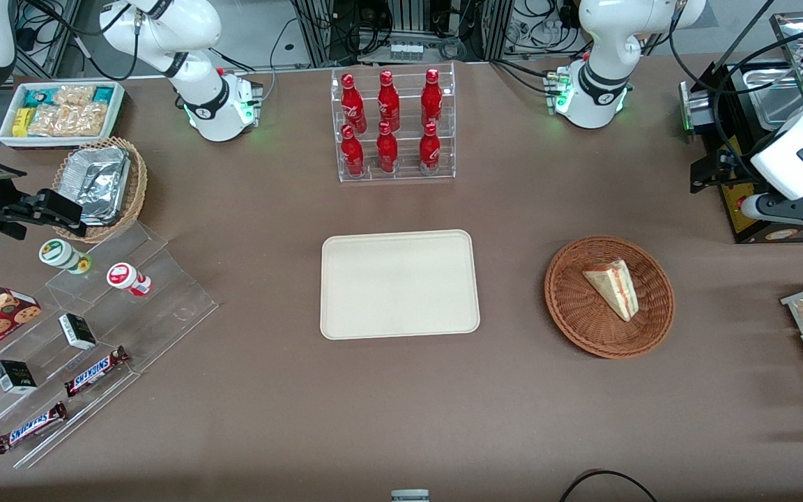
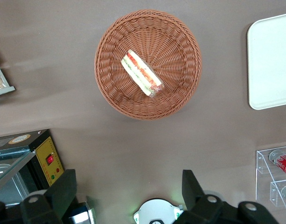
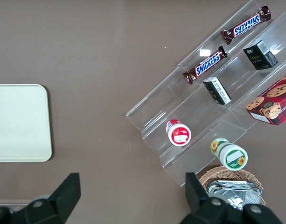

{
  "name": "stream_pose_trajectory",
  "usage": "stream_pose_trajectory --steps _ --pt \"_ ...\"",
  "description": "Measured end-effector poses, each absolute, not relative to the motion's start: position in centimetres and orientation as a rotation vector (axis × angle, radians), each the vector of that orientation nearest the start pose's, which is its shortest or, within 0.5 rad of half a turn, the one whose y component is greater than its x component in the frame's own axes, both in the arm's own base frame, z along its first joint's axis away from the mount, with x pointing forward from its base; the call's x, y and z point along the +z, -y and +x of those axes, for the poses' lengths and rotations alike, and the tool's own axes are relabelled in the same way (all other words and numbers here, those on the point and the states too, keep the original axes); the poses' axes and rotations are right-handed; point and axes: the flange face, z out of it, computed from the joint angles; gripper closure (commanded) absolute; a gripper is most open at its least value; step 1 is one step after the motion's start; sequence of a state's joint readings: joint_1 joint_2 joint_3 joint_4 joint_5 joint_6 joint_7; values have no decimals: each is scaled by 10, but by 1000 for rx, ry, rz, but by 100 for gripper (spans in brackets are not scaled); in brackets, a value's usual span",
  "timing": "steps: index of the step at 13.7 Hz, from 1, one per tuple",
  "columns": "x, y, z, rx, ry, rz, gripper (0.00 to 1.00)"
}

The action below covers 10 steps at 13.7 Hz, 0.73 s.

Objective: Place sandwich from basket to tray
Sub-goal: 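Move the left gripper from rest toward the sandwich in the wicker basket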

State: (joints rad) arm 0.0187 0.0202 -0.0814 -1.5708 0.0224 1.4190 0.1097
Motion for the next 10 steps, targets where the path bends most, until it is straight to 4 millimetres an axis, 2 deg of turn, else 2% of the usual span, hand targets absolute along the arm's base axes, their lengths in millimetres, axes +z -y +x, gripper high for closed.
stream_pose_trajectory --steps 4,7,10 --pt "588 35 542 288 -279 -3099 0" --pt "559 35 544 312 -281 -3097 0" --pt "521 34 546 305 -278 -3098 0"
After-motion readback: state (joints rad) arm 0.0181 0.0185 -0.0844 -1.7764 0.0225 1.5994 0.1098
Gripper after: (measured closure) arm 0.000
